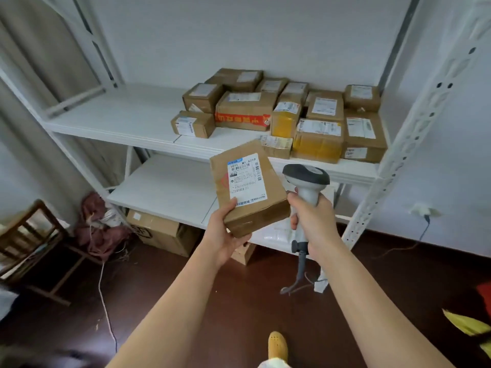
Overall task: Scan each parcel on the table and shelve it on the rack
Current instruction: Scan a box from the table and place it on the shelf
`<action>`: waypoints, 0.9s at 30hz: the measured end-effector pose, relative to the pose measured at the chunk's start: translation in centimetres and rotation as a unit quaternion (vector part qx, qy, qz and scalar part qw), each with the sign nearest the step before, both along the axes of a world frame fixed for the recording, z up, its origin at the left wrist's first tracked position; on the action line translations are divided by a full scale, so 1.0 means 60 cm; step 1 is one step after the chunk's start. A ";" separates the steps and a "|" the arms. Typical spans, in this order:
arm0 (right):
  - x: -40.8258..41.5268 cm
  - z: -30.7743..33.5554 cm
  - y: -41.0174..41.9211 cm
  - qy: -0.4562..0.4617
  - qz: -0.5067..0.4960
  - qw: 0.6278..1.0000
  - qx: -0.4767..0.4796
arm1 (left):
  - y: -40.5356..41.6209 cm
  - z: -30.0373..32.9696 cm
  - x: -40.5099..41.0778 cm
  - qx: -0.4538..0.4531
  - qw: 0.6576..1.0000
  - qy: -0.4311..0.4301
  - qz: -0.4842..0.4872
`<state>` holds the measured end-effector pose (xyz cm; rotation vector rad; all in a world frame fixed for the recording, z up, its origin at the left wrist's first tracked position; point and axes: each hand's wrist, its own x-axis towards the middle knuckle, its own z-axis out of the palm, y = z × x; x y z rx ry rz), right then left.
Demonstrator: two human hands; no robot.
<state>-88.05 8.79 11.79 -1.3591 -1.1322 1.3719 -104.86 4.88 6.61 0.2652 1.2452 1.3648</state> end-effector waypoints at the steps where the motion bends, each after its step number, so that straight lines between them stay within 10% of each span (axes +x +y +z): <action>1: -0.028 0.000 0.020 0.000 0.013 1.000 0.002 | 0.015 0.000 -0.025 -0.002 1.000 0.005 0.023; 14: -0.319 0.046 0.285 0.040 0.053 0.998 0.000 | 0.222 0.054 -0.306 0.034 0.981 0.022 0.189; 27: -0.379 0.002 0.425 0.034 -0.161 0.986 -0.026 | 0.412 0.031 -0.333 0.061 0.994 0.089 0.001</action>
